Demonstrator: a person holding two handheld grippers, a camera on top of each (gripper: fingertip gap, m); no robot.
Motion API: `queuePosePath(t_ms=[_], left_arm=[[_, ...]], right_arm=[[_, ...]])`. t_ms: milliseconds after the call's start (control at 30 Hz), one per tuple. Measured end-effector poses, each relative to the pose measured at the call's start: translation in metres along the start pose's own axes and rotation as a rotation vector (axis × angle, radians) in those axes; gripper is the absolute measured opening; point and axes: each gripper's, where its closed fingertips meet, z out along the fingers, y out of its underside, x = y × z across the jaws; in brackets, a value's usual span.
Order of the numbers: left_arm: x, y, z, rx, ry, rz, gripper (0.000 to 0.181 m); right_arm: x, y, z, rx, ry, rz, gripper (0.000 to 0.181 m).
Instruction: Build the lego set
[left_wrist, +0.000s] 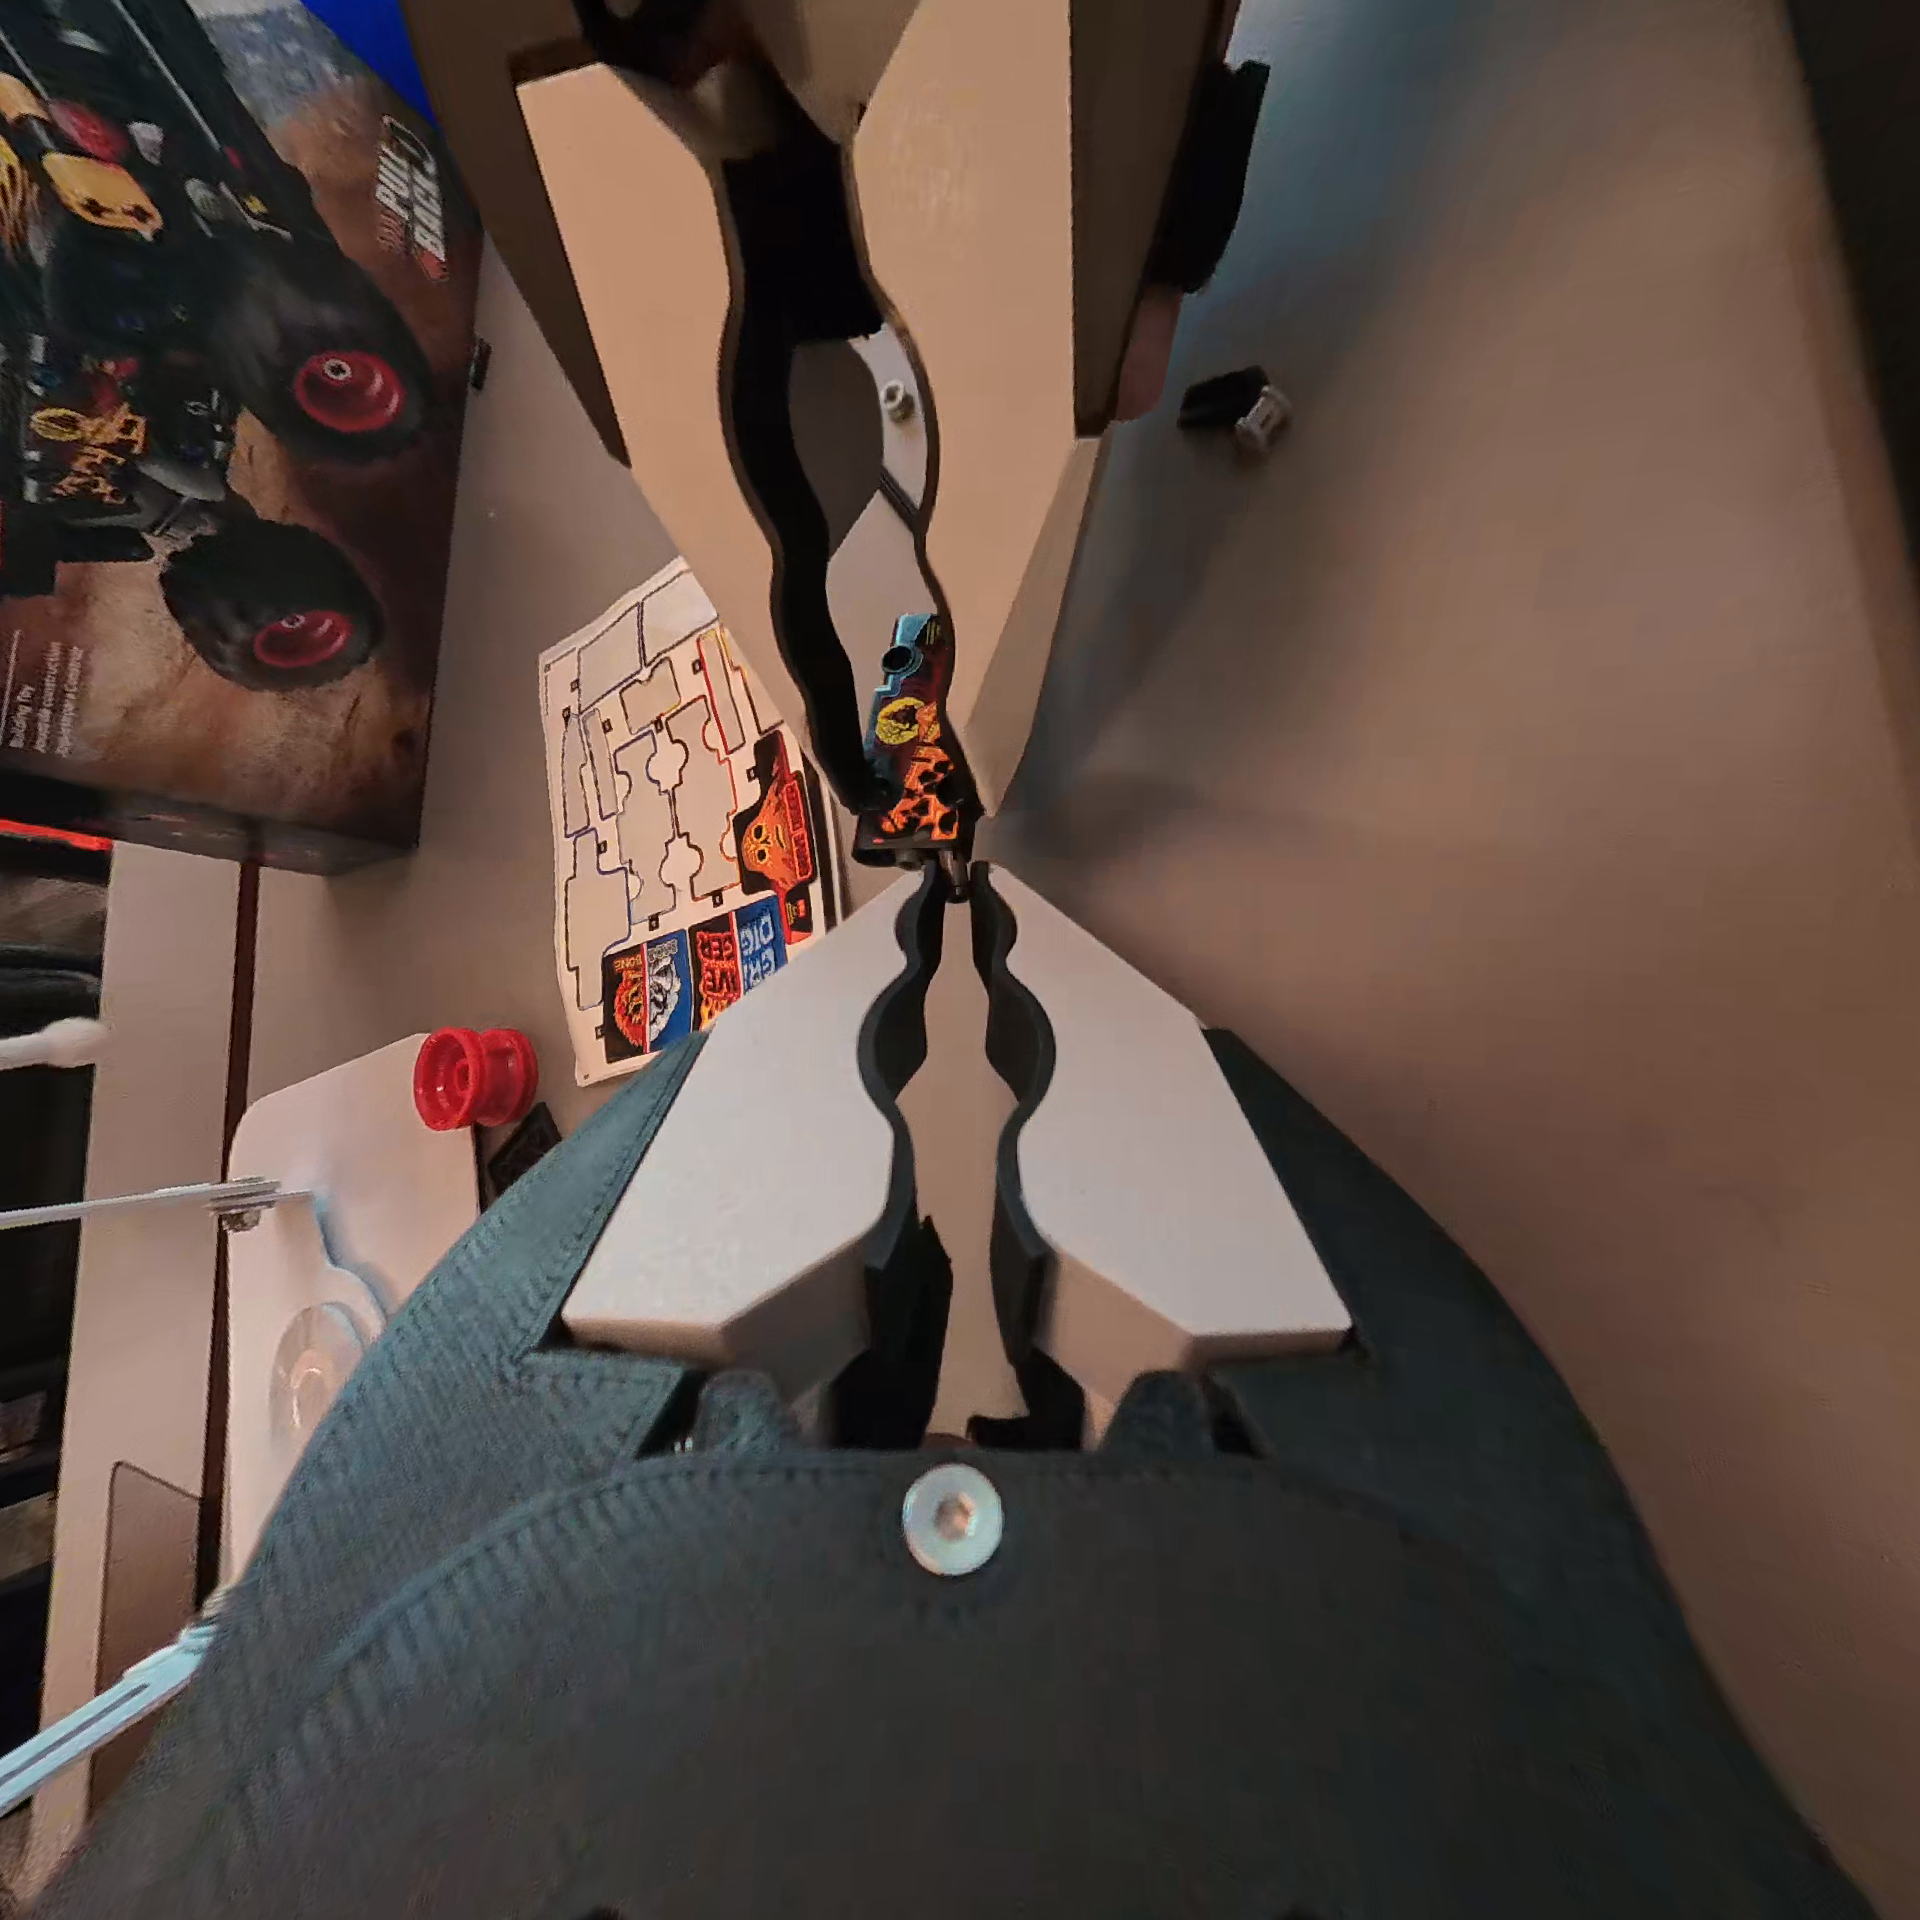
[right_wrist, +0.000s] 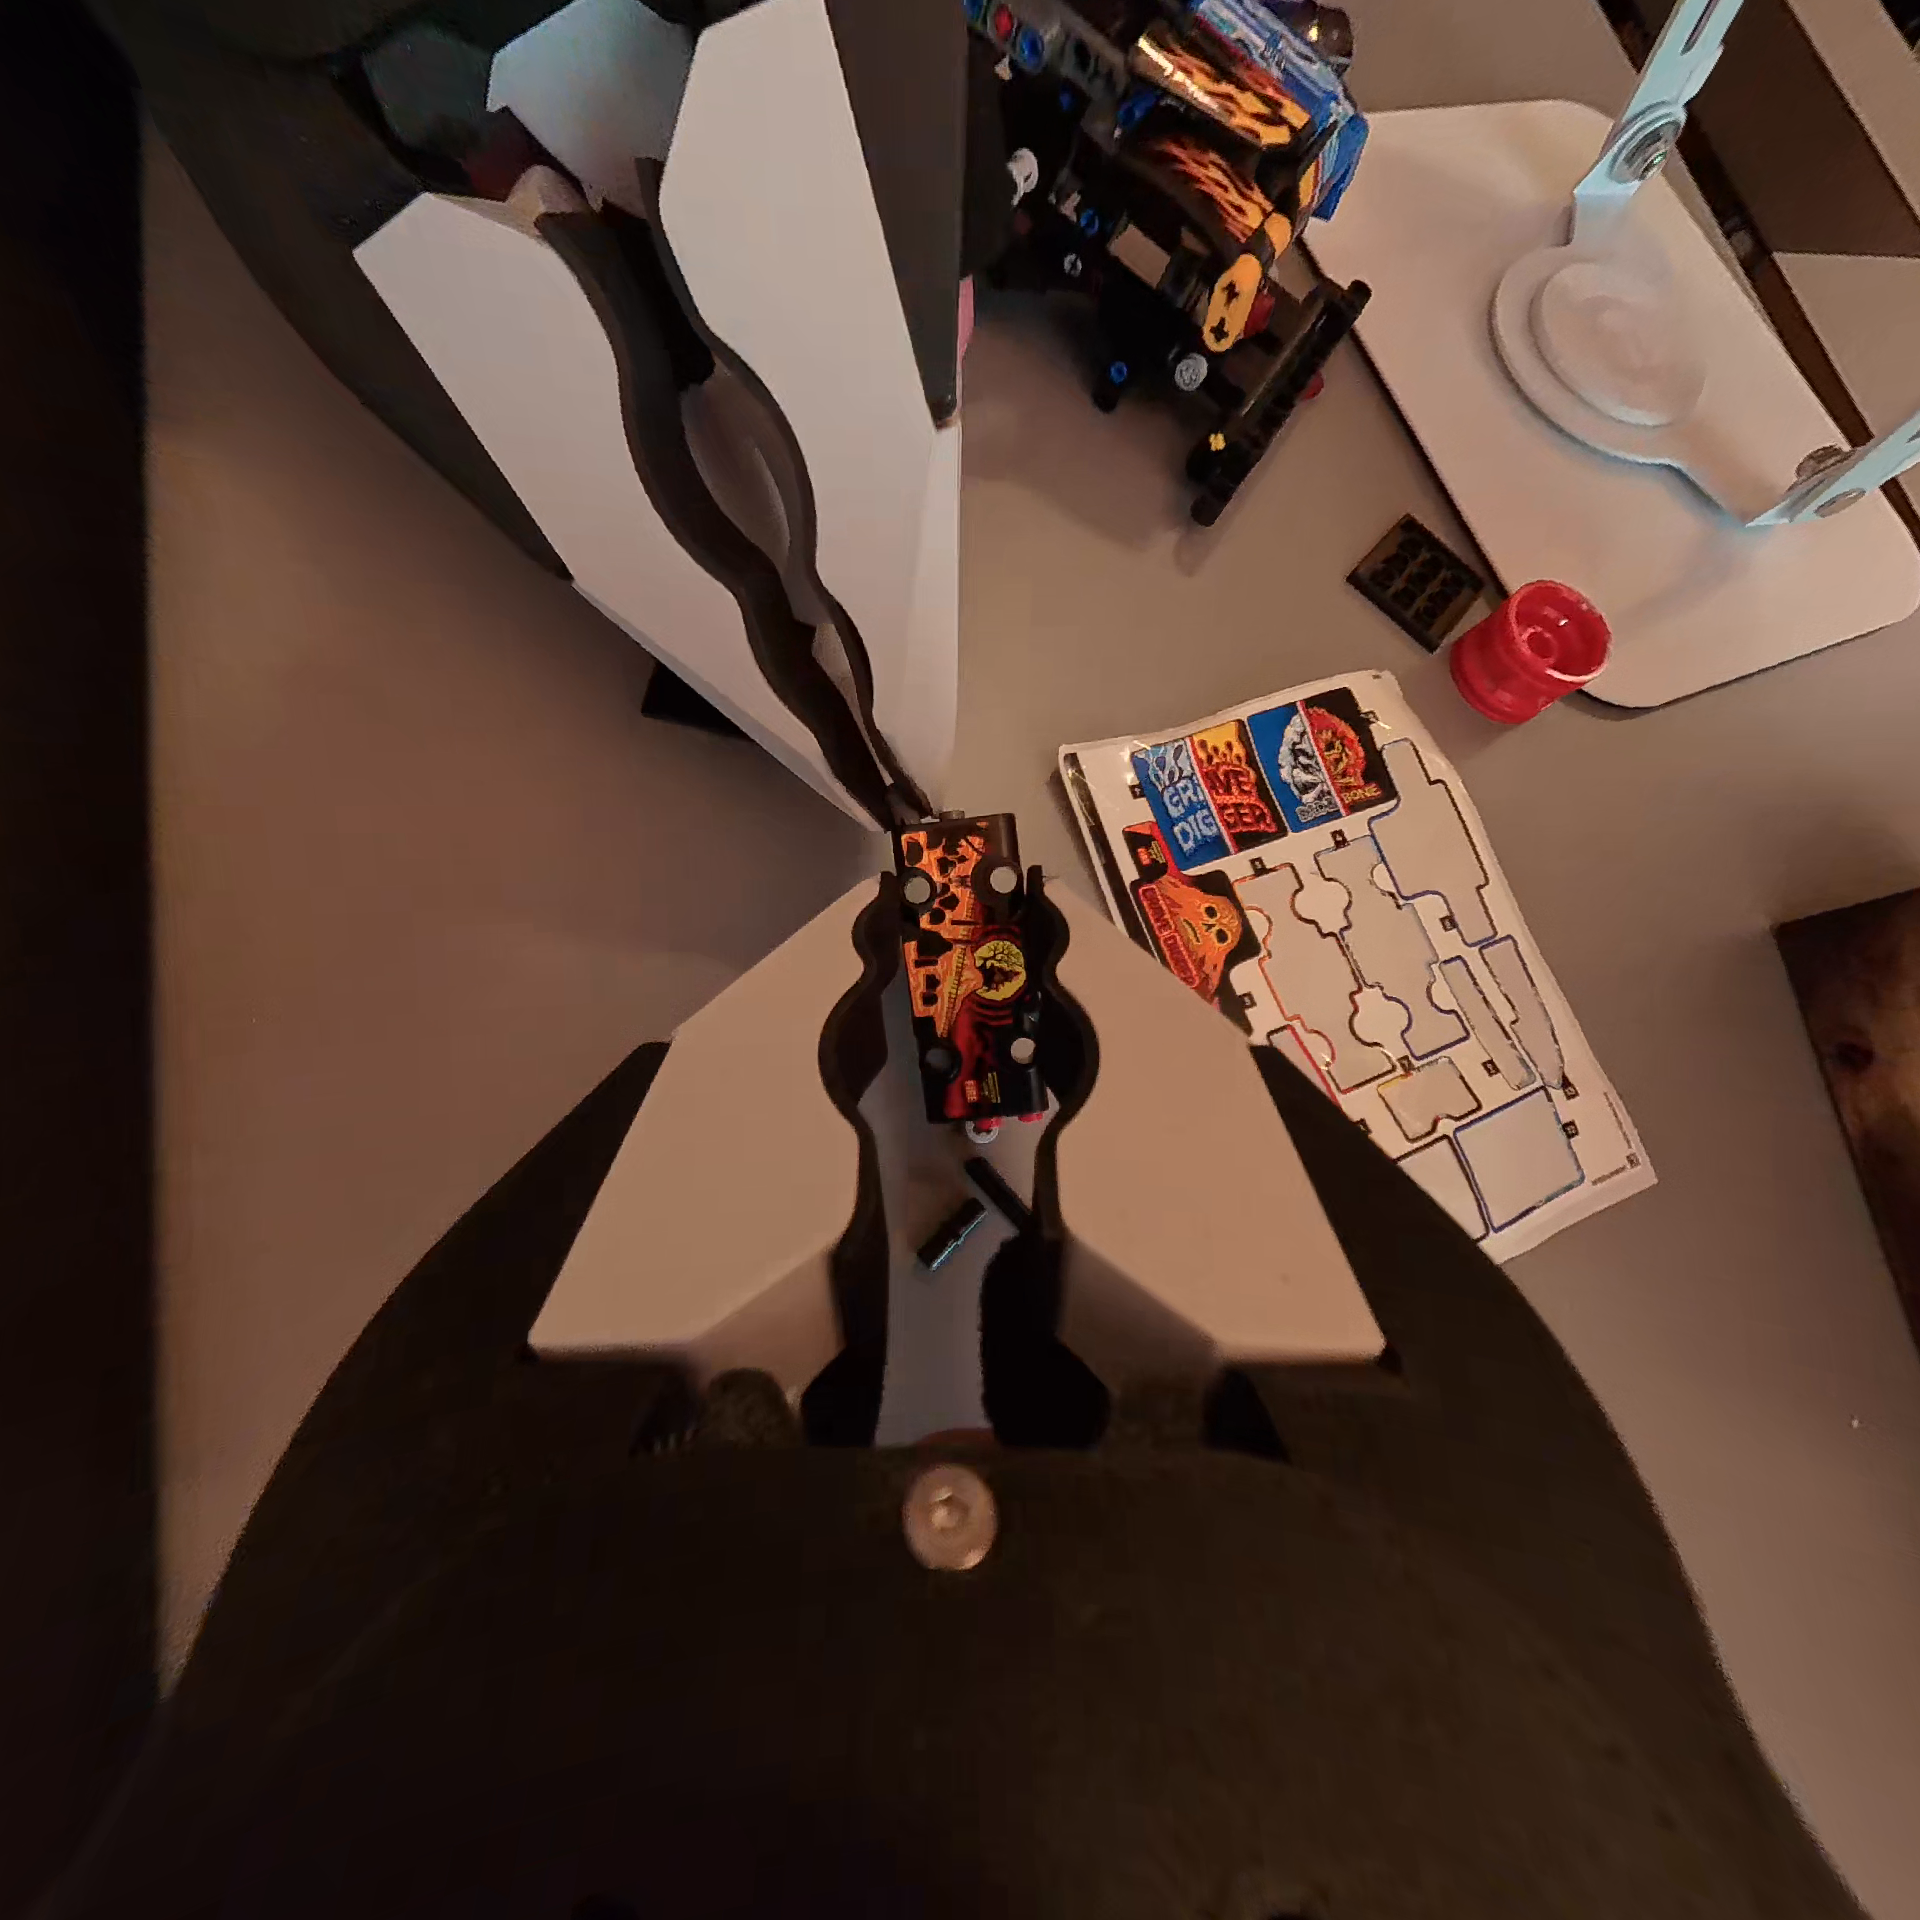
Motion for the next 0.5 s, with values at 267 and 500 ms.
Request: queuePosePath(t_ms=[267,500], left_arm=[[0.006,0.007,0.009,-0.102,-0.043,0.127,0.004],[0.009,0.012,0.016,-0.197,-0.099,0.226,0.003]], right_arm=[[-0.002,0.009,0.007,-0.078,0.01,-0.021,0.02],[-0.004,0.015,0.011,-0.132,0.015,-0.025,0.02]])
